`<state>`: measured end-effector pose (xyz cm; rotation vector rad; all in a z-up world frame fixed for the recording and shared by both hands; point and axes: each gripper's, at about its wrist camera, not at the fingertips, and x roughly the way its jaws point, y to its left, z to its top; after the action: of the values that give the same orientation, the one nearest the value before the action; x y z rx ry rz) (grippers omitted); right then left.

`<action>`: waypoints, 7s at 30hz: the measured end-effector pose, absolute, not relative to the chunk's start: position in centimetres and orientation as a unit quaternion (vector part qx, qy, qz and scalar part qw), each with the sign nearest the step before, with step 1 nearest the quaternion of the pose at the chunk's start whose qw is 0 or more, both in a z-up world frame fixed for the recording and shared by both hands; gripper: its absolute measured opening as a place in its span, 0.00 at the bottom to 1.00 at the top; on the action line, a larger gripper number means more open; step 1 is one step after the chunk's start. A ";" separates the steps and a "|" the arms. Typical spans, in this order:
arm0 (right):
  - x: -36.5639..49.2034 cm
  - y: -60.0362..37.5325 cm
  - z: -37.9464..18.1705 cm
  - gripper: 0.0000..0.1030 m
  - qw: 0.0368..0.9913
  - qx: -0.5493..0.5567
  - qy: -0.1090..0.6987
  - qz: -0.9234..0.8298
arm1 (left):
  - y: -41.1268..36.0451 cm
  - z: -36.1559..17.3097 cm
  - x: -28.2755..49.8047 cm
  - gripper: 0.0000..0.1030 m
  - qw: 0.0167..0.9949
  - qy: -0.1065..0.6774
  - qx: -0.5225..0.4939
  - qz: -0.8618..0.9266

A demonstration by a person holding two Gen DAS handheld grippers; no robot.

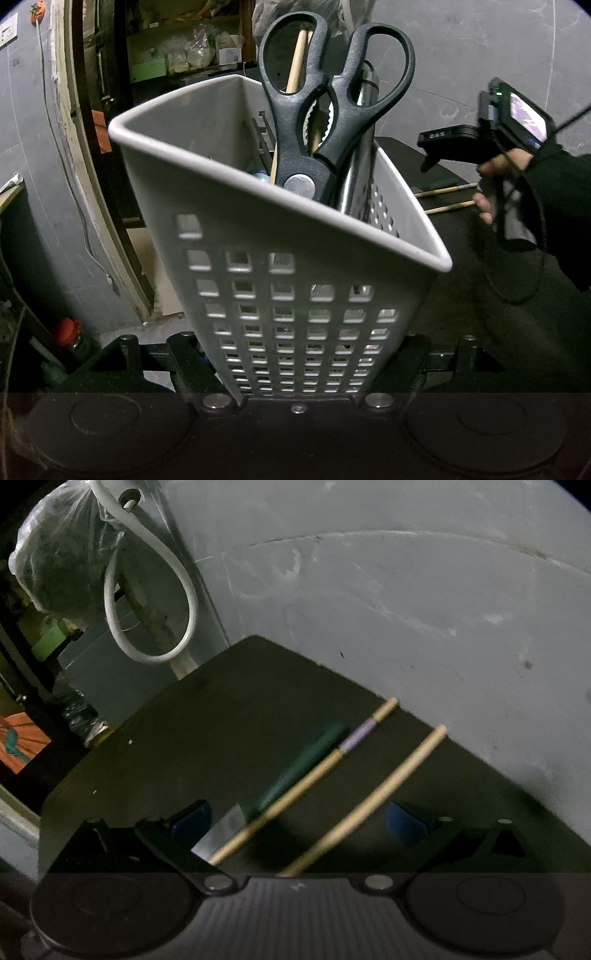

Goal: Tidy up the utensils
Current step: 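Move the right tool down to the wooden chopsticks on the table, then gather the two chopsticks together between the right tool's fingers, then close the right tool on the pair of wooden chopsticks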

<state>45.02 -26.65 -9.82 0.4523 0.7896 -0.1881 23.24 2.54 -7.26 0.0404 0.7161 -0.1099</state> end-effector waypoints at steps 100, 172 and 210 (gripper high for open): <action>35.1 -31.5 -9.1 0.12 0.907 0.045 0.415 0.045 | 2.1 -7.7 24.0 0.74 0.934 0.350 0.034 -0.055; 35.4 -24.0 -8.0 0.32 0.849 -0.079 0.489 0.182 | 2.1 -8.0 24.4 0.76 0.933 0.352 0.032 -0.064; 36.1 -23.2 -7.6 0.14 0.837 -0.103 0.498 0.205 | 2.3 -7.9 24.3 0.74 0.933 0.353 0.031 -0.065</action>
<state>36.06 -23.22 -7.61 -0.2175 1.0536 0.4330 24.29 2.26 -7.95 0.0639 0.7214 -0.1336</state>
